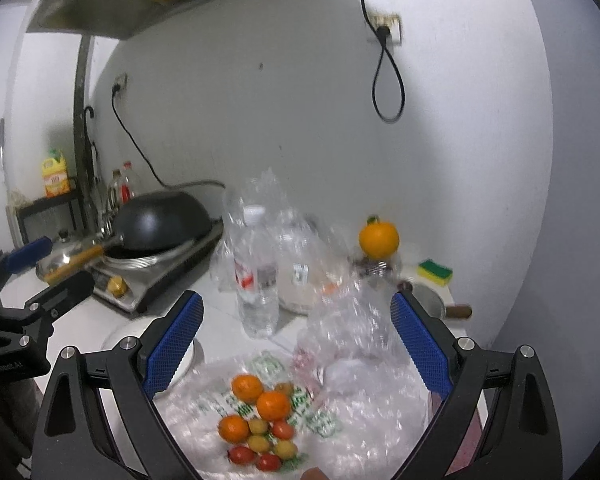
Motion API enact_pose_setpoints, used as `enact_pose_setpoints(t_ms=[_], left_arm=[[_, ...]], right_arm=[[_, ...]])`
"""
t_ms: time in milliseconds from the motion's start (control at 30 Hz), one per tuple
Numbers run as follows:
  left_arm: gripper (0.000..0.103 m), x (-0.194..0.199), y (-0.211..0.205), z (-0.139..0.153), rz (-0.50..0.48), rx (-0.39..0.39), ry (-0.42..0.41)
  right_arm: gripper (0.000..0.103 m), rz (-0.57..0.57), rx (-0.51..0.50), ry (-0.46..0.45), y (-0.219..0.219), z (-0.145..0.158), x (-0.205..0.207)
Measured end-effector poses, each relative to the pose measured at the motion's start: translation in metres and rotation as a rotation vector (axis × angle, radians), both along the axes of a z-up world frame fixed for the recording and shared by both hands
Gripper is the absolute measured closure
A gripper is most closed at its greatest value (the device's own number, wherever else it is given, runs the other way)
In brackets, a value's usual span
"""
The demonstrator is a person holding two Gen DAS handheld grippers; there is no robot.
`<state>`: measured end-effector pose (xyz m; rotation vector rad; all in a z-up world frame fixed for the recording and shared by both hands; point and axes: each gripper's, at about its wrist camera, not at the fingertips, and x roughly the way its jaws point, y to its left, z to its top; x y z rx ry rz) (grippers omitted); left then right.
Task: Organize fruits
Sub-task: 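Move both tools down toward the oranges on the plastic bag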
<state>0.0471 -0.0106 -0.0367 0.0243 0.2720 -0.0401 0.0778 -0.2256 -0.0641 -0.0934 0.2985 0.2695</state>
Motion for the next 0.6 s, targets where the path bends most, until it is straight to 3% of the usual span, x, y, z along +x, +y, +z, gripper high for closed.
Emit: enact_pose_setpoints(t_ms=[600], left_arm=[[0.002,0.04,-0.046,-0.069,-0.037,0.135,0.184]], right_arm=[[0.006,0.035,0.035,0.171,-0.02,-0.065,0.039]])
